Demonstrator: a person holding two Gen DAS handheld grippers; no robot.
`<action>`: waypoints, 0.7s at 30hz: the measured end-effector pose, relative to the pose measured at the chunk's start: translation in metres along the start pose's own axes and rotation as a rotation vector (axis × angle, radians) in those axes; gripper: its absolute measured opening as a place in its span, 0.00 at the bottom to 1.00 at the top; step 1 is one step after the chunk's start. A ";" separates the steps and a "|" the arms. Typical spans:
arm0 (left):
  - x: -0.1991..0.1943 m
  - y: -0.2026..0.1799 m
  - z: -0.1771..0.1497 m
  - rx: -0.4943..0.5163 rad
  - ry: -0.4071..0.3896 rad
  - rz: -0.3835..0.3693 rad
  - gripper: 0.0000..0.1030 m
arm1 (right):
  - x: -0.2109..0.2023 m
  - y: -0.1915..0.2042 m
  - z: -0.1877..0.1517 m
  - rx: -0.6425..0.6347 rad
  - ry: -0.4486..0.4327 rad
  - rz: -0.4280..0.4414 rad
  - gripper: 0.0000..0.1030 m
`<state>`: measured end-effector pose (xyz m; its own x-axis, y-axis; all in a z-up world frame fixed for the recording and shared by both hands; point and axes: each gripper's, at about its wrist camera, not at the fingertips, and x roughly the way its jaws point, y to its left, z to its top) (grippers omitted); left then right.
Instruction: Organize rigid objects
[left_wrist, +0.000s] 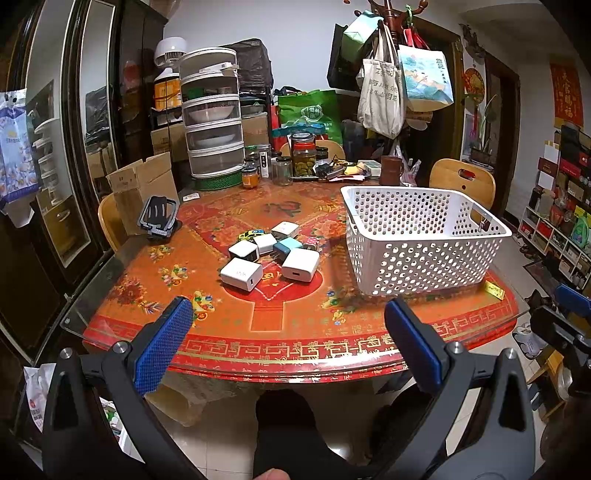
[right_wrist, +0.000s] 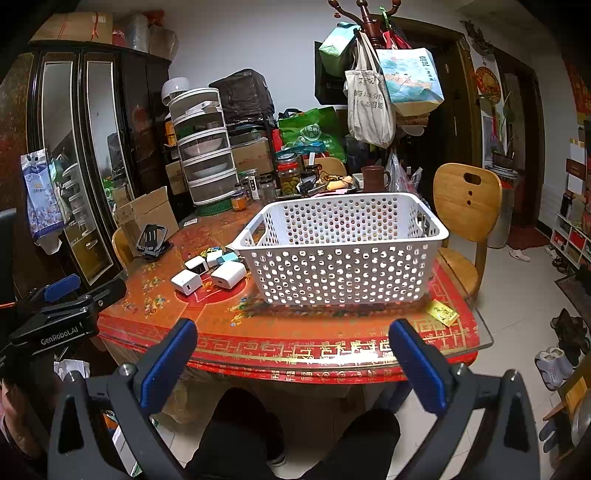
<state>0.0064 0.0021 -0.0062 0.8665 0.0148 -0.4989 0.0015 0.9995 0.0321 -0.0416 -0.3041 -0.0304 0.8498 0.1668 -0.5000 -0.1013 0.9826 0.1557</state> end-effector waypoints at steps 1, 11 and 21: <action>0.000 0.000 0.000 0.000 0.000 0.000 0.99 | 0.000 0.000 0.000 0.000 0.001 -0.001 1.00; 0.000 0.000 0.000 -0.001 0.001 -0.001 0.99 | 0.000 0.000 0.000 -0.001 0.001 -0.001 1.00; 0.001 -0.001 0.000 0.001 0.002 0.001 0.99 | -0.001 0.000 0.000 -0.002 0.002 -0.002 1.00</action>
<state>0.0067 0.0012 -0.0068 0.8658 0.0157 -0.5002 0.0013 0.9994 0.0336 -0.0422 -0.3047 -0.0299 0.8491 0.1650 -0.5018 -0.1005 0.9831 0.1531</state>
